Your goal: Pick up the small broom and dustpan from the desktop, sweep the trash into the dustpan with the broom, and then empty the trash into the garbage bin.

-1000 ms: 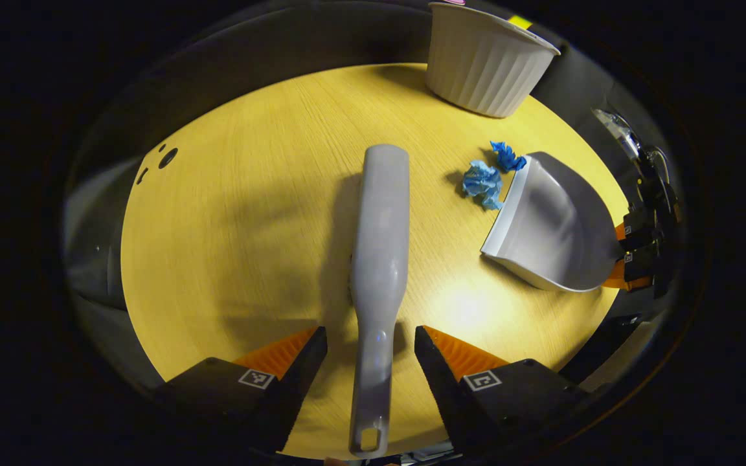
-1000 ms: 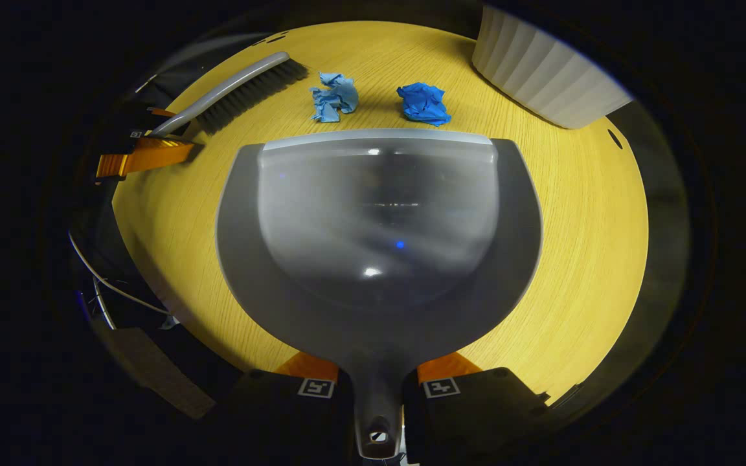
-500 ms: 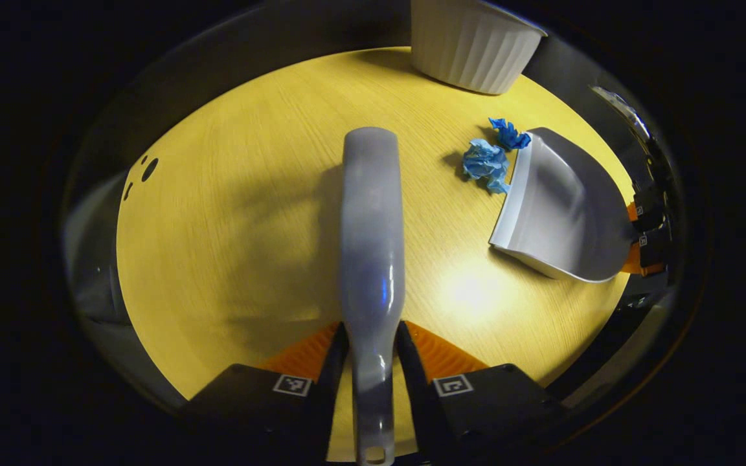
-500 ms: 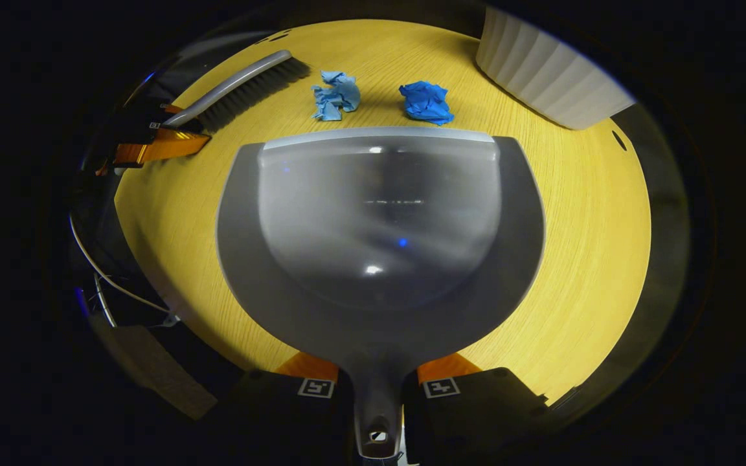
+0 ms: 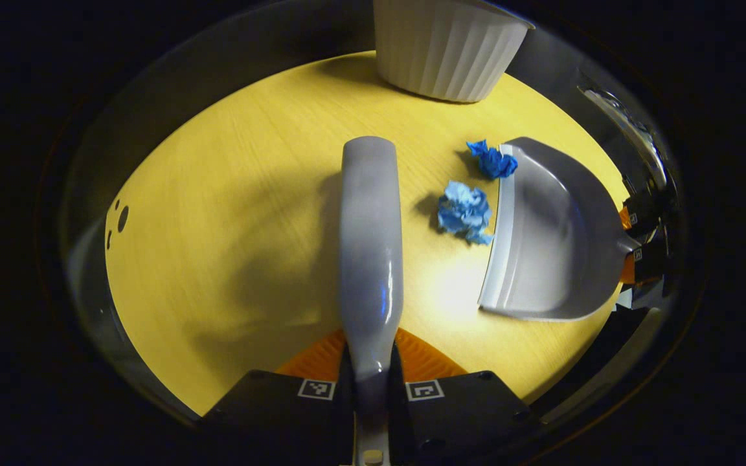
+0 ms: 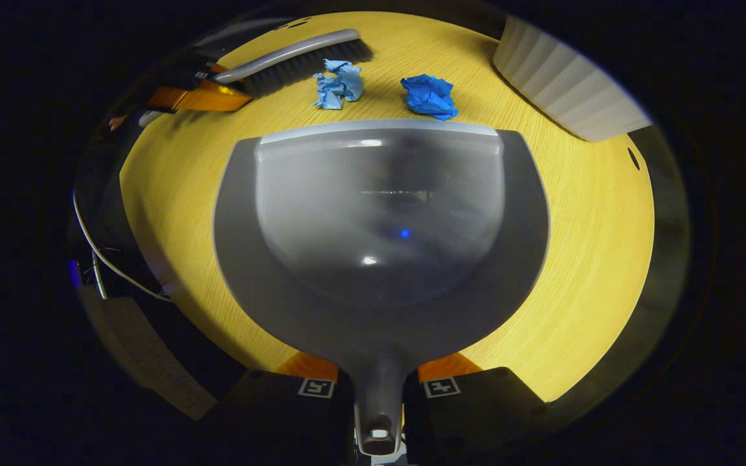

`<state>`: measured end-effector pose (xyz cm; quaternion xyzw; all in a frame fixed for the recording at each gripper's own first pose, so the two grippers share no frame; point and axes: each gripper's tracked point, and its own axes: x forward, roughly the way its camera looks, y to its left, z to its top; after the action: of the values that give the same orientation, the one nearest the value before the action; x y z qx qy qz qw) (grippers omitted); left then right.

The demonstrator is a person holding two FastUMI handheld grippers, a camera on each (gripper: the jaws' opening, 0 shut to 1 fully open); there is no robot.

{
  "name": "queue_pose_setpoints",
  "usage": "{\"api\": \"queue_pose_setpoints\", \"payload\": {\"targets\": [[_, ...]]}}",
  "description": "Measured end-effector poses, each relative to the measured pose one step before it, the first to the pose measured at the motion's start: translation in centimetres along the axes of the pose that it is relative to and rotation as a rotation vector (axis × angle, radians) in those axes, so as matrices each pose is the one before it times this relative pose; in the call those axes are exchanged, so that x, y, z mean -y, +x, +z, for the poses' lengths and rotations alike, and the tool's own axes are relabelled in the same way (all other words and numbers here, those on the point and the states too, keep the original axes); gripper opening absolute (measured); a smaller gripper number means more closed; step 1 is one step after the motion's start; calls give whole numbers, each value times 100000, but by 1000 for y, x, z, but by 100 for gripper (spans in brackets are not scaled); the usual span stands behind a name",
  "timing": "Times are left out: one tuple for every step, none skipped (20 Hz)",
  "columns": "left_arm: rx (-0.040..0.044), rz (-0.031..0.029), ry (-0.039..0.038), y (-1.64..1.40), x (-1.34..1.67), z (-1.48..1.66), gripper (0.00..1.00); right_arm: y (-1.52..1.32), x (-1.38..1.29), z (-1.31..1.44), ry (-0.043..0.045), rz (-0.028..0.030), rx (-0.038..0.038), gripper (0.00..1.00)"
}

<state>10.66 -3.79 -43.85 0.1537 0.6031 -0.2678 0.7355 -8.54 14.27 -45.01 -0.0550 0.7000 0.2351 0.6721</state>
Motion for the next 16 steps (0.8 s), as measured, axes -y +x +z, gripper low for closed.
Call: {"api": "queue_pose_setpoints", "payload": {"targets": [[-423, -933, 2382, 244, 607, 805, 29, -30, 27, -39, -656, -487, -22, 35], [-240, -1159, 3084, 335, 646, 847, 25, 0, 6, 17, -118, -92, -163, 41], [-168, -1715, 2743, 26, 587, 612, 25, -32, -4, 57, 221, 190, -237, 35], [-459, -1283, 2471, 203, 679, 560, 25, -60, 8, 8, 32, 253, -216, 34], [-599, -1018, 2558, 171, 421, 378, 25, -38, 2, 48, 137, 164, -59, 35], [-665, -1037, 2548, 102, 461, 454, 25, 98, 126, 51, 85, 30, 72, 34], [-458, -1255, 2330, 138, 549, 276, 25, -86, -39, 28, -33, -22, 26, 41], [-677, -1415, 1949, 72, 490, 314, 25, -30, -39, 24, -89, -3, 132, 35], [-517, -1322, 1948, 23, 491, 182, 25, 85, -9, -89, -99, 17, 66, 34], [-698, -2038, 2303, -73, 531, 130, 25, -4, 97, 131, -193, 83, 233, 34], [-465, -2754, 1696, 23, 440, 90, 25, -32, 21, 30, -36, 104, 162, 34], [-236, -3399, 1433, -19, 786, 138, 29, 35, -48, -88, -33, 122, 143, 34], [-322, -3227, 1573, 52, 858, -21, 25, -12, -5, 67, 34, 178, 107, 34], [-276, -2467, 1224, 115, 382, -194, 25, -13, -12, -35, 192, 143, 58, 34], [-248, -2143, 167, -89, 452, -83, 25, 0, -10, 29, -38, 97, 123, 34], [208, -2084, -646, -151, 342, -61, 25, -20, 11, 74, -188, 9, 162, 34]]}}
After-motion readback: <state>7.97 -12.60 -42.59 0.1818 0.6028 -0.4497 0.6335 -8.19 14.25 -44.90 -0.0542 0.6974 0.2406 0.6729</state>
